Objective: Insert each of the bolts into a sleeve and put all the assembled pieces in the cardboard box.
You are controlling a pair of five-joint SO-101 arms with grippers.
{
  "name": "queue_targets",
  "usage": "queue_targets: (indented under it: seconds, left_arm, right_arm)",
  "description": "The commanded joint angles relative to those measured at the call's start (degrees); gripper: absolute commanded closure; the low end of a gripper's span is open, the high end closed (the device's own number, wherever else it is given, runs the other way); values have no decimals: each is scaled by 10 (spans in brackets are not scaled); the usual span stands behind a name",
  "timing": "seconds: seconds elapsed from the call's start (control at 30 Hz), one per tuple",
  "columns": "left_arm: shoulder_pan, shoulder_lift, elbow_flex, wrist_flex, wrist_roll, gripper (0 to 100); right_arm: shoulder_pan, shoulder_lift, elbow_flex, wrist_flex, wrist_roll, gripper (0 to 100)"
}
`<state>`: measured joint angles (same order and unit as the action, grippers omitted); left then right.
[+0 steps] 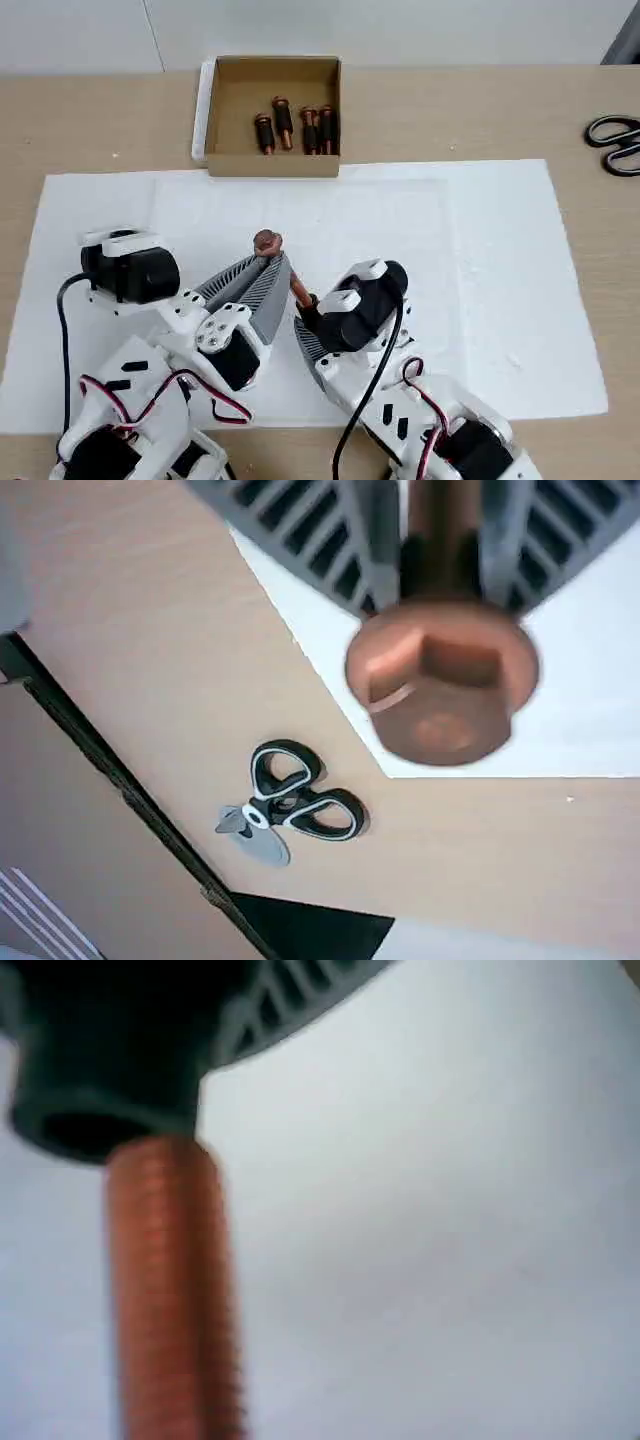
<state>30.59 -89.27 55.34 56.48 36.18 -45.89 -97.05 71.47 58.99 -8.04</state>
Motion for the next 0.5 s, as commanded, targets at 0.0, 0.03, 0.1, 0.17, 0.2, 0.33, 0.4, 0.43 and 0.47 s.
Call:
queue_targets:
  seconds: [0.0,0.03,0.1,0.17,0.2,0.33,0.4,0.43,0.47]
  left_arm:
    - [3,-2,-2,-19,1,994]
    - [3,-2,-2,-18,1,994]
    - [4,-2,-2,-18,1,994]
    - [4,-2,-2,-18,1,994]
    - [4,-2,-2,-18,1,994]
    - [4,-3,7,-19,1,994]
    - [4,-5,20,-19,1,994]
    - [4,-5,27,-19,1,994]
    - [5,-5,31,-19,3,994]
  right_arm:
    - [-4,-29,-5,-11,6,995]
    - [-4,-43,-4,-10,7,995]
    - [-4,-66,0,-1,8,995]
    - [-3,-71,0,10,11,995]
    - [-3,-70,0,9,11,995]
    - [-3,-68,0,9,11,994]
    - [-5,-68,0,9,11,994]
    - [-5,-68,0,8,11,994]
    - [-5,-68,0,8,11,994]
